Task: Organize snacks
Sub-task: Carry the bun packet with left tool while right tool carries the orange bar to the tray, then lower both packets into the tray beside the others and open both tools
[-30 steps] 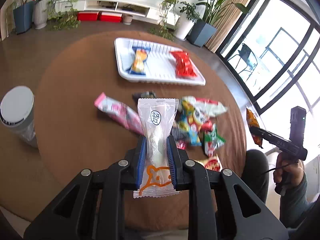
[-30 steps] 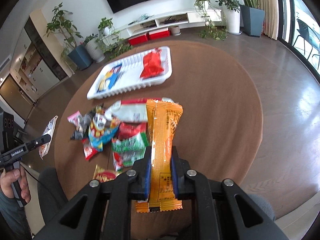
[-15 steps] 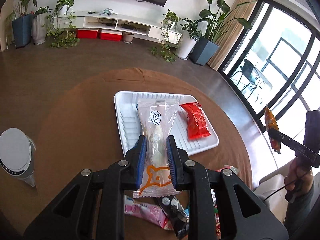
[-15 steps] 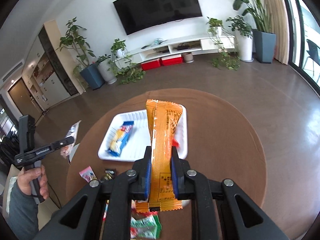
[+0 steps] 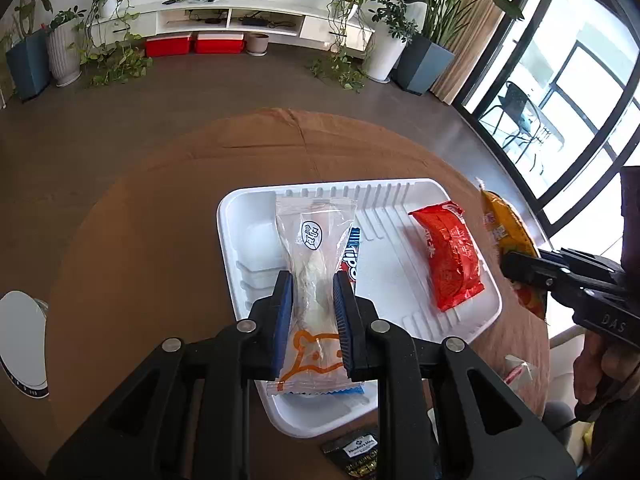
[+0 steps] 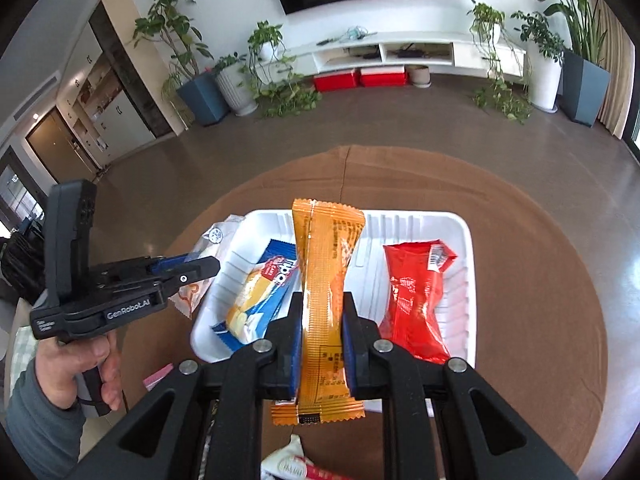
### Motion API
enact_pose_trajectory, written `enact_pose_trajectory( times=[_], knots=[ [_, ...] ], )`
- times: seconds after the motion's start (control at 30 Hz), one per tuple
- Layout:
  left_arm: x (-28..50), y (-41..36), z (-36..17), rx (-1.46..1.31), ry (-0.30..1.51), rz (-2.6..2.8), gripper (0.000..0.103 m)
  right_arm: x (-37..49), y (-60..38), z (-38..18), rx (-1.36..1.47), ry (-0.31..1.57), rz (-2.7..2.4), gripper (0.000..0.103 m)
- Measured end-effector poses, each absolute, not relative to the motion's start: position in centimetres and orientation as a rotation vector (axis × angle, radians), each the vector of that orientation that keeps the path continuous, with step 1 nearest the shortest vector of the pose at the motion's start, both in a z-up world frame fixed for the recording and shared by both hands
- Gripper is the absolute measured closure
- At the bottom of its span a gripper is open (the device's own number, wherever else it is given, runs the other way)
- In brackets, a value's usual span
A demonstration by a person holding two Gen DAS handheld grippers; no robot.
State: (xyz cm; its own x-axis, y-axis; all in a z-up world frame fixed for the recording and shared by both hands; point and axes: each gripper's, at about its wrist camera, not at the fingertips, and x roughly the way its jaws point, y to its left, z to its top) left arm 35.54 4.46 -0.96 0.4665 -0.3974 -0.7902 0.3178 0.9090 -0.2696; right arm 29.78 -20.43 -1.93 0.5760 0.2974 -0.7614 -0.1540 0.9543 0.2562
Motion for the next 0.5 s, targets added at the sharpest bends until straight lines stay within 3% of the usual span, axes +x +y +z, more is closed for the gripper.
enact_pose_trajectory(
  times=[0.5],
  knots=[
    [38.3, 1.5, -7.0, -0.080, 1.046, -0.421, 0.084, 33.7, -18.8, -8.4, 0.130, 1.046, 0.209, 0.085]
  ],
)
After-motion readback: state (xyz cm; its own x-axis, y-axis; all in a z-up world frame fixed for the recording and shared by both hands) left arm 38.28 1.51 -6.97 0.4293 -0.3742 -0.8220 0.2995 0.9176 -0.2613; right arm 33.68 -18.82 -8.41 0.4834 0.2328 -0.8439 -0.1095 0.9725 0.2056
